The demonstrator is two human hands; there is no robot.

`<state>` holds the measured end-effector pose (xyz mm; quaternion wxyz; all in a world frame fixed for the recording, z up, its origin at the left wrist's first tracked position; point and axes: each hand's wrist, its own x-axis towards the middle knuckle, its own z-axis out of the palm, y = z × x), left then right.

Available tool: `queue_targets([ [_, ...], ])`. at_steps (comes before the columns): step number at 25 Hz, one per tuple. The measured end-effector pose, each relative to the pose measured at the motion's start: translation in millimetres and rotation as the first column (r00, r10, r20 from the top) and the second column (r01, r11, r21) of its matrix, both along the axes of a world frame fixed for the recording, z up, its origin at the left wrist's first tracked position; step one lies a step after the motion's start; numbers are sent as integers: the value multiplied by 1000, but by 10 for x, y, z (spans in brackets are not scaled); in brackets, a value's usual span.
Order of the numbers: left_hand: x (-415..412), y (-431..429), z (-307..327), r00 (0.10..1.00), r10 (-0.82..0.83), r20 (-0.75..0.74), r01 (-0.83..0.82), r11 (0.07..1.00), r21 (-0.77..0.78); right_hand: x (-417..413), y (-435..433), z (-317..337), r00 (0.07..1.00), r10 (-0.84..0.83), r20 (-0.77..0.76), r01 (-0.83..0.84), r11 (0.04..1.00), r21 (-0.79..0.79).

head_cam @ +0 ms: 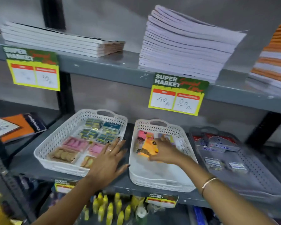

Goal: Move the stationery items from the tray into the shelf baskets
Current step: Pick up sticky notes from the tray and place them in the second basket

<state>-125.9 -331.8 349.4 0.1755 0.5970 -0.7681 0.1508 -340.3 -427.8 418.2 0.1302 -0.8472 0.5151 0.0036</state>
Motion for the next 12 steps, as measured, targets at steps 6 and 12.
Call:
queue_targets([
  [6,53,-31,-96,991,-124,41,121,990,78,-82,99,-555,997,49,-52,-41,987,155],
  [12,84,-29,-140,982,-186,35,181,977,114,26,68,-648,994,86,-71,-73,985,159],
])
